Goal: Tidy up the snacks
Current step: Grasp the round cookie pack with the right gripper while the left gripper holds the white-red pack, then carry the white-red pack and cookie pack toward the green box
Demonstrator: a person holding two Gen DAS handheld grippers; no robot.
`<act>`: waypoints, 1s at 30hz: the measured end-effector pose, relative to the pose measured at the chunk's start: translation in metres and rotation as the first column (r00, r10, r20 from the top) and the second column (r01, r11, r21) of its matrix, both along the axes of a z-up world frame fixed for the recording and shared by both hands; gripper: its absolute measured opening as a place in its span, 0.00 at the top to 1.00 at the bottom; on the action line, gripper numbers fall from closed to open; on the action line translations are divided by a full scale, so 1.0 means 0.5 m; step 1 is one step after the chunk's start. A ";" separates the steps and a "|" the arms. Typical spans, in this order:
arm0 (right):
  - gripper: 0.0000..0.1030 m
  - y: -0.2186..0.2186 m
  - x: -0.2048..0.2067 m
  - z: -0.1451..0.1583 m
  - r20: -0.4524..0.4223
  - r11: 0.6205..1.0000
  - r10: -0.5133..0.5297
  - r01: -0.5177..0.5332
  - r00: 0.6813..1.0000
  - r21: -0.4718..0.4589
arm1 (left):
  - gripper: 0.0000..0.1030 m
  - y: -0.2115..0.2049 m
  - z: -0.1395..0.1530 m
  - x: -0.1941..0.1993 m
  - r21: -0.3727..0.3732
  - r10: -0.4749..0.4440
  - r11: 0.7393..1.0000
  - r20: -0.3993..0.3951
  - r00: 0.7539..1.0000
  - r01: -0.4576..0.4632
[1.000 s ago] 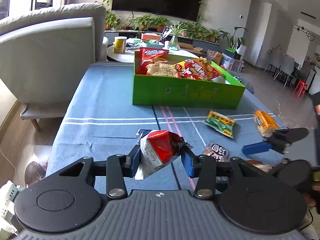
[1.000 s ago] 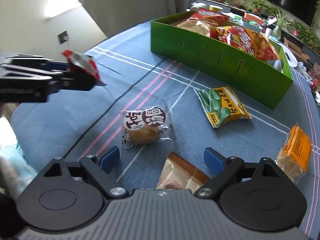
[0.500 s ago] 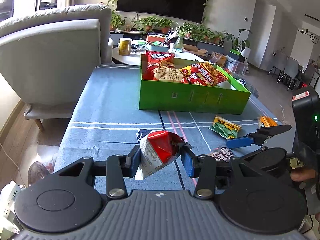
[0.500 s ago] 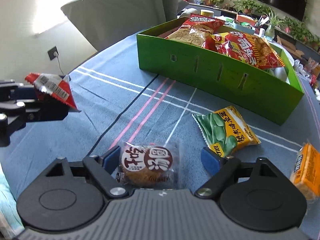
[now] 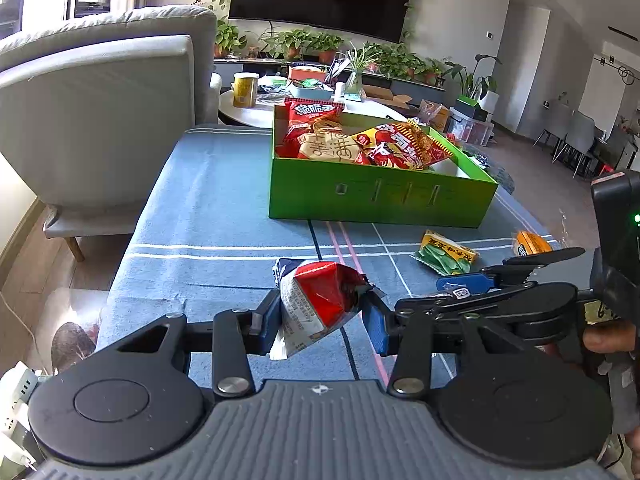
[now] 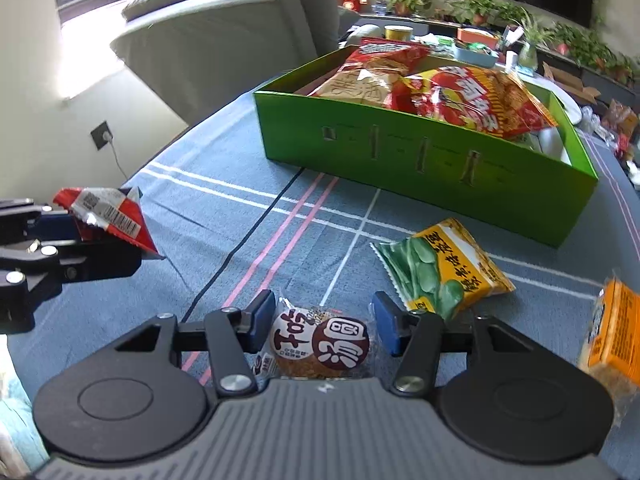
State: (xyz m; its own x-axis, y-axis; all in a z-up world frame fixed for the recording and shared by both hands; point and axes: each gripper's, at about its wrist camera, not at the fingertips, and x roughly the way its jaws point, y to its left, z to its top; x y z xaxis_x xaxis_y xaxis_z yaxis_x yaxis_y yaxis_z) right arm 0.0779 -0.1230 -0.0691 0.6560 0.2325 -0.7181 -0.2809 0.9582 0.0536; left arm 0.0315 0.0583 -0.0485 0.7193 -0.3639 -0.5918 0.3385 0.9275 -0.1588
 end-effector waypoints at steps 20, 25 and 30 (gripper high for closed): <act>0.24 -0.101 -0.038 0.090 0.116 0.975 -0.106 0.080 0.988 0.205 | 0.60 -0.054 0.042 0.024 -0.006 -0.030 1.000 0.042 0.999 0.030; 0.24 -0.127 -0.030 0.111 0.140 0.966 -0.142 0.106 0.980 0.236 | 0.60 -0.069 0.057 0.042 -0.014 -0.032 0.999 0.048 0.998 0.032; 0.24 -0.145 -0.020 0.129 0.165 0.962 -0.169 0.125 0.972 0.243 | 0.60 -0.093 0.070 0.063 -0.012 -0.044 0.999 0.061 0.997 0.045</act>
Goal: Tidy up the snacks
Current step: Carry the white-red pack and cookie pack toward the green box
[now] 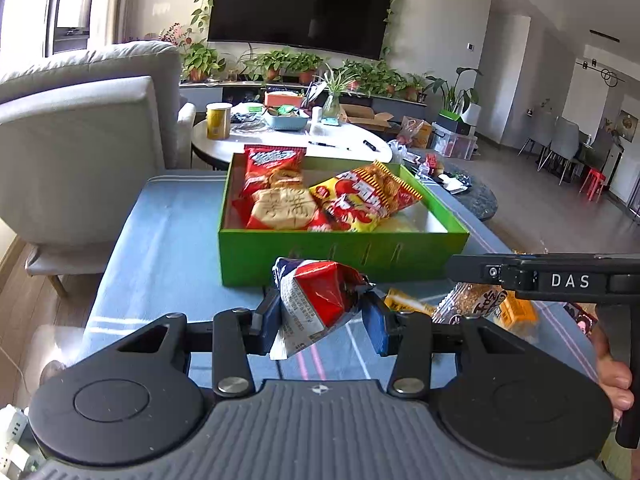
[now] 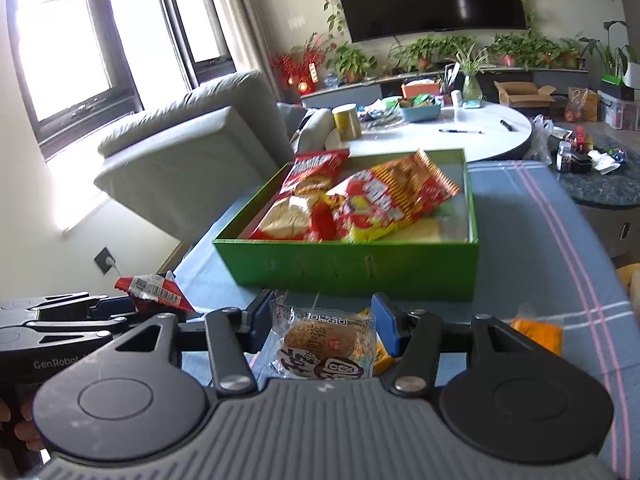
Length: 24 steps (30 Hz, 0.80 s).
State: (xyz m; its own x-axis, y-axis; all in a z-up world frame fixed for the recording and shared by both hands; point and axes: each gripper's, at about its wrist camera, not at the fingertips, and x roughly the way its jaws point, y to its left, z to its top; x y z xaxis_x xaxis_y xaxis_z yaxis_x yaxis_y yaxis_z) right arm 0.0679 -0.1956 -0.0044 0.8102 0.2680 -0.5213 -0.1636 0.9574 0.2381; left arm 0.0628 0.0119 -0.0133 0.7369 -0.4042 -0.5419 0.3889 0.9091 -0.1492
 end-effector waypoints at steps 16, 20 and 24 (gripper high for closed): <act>0.25 -0.039 0.067 0.034 0.050 0.999 -0.054 0.053 0.997 0.010 | 0.60 -0.087 0.017 0.106 0.004 -0.036 0.999 -0.009 0.999 0.036; 0.25 -0.050 0.086 0.039 0.057 0.998 -0.067 0.066 0.996 0.015 | 0.60 -0.105 0.022 0.131 0.001 -0.045 0.999 -0.003 0.999 0.045; 0.24 -0.063 0.109 0.044 0.063 0.997 -0.083 0.083 0.995 0.008 | 0.60 -0.124 0.019 0.157 0.011 -0.056 0.998 0.004 0.998 0.056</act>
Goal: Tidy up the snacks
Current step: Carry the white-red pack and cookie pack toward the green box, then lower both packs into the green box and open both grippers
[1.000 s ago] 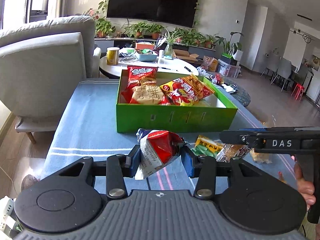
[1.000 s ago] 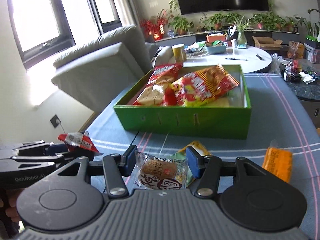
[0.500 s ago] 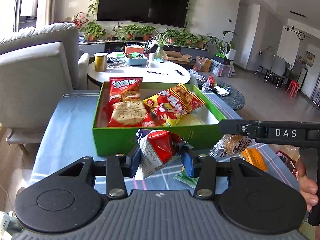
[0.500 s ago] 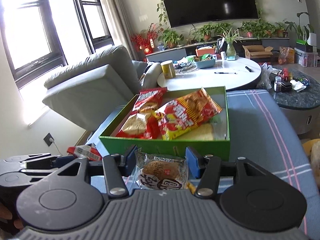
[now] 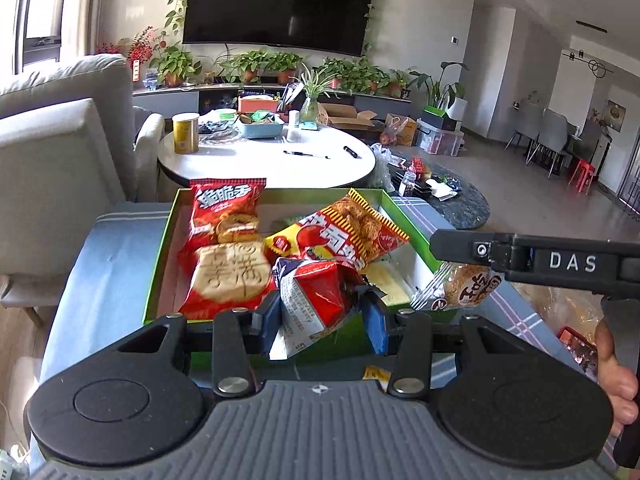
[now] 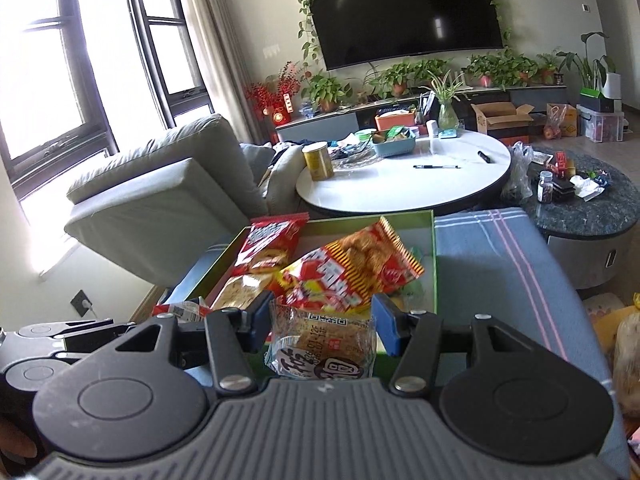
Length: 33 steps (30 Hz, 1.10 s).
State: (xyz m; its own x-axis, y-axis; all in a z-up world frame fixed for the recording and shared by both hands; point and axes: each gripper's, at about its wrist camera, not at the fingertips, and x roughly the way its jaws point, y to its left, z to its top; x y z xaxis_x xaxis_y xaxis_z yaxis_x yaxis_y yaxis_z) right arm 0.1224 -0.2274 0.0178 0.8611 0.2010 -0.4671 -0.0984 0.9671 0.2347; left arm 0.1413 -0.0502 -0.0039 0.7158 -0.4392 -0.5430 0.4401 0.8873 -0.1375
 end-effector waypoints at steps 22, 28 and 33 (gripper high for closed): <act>0.24 -0.045 0.098 -0.036 -0.050 0.999 -0.047 0.046 0.998 -0.018 | 0.60 -0.081 -0.043 0.118 0.002 -0.041 0.999 -0.035 0.999 0.041; 0.25 -0.052 0.112 -0.050 -0.072 0.999 -0.037 0.036 0.997 -0.017 | 0.60 -0.091 -0.073 0.139 0.006 -0.041 0.999 -0.070 0.997 0.042; 0.24 -0.050 0.117 -0.062 -0.087 1.000 -0.027 0.027 0.996 0.000 | 0.46 -0.095 -0.088 0.139 0.023 -0.035 0.999 -0.069 0.997 0.037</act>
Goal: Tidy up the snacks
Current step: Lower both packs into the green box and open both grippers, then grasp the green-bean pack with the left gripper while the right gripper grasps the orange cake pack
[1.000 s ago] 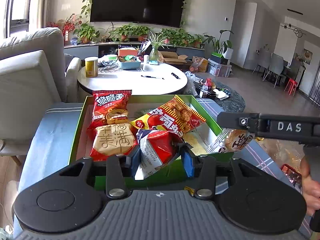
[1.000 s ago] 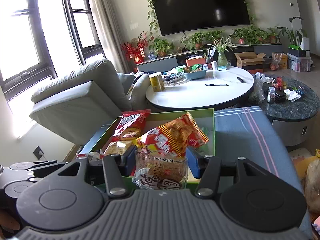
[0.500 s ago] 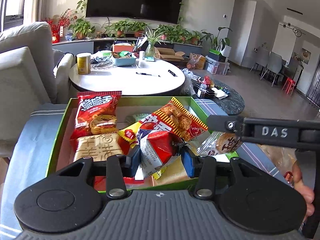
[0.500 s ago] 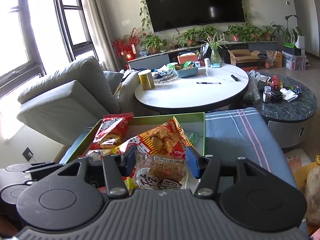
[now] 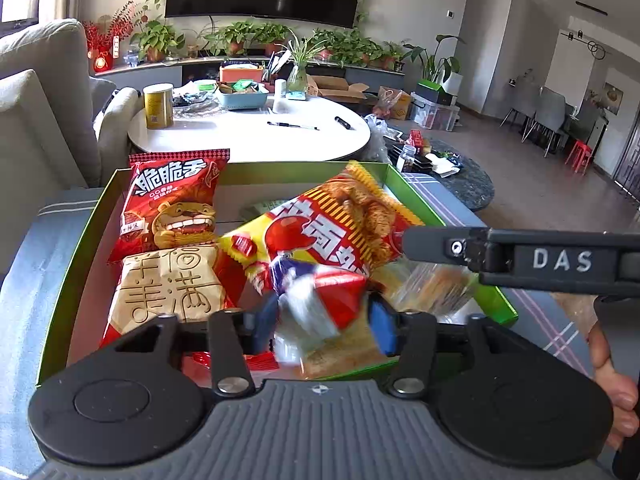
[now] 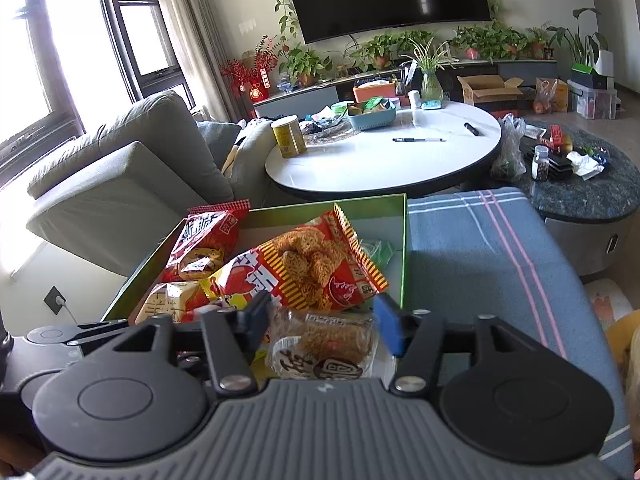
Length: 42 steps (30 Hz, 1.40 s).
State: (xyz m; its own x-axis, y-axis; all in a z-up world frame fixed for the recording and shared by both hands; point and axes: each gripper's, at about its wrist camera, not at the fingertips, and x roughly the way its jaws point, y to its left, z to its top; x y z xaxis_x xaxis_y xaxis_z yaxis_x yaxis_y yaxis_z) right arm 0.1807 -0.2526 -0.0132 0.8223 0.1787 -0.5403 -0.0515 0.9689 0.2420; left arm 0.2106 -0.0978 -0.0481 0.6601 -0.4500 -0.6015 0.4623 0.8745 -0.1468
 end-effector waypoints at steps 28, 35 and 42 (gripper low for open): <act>0.24 -0.014 -0.085 0.016 -0.003 0.999 -0.054 0.054 0.999 0.000 | 0.25 0.008 0.005 -0.148 0.028 -0.130 0.991 0.003 0.991 0.130; 0.24 -0.018 -0.108 0.016 -0.006 0.998 -0.057 0.057 0.998 -0.014 | 0.24 -0.014 -0.052 -0.169 0.099 -0.184 0.977 -0.071 0.980 0.190; 0.24 -0.031 -0.130 0.005 -0.029 0.996 -0.076 0.074 0.997 -0.055 | 0.24 -0.040 -0.082 -0.165 0.178 -0.182 0.965 -0.073 0.980 0.193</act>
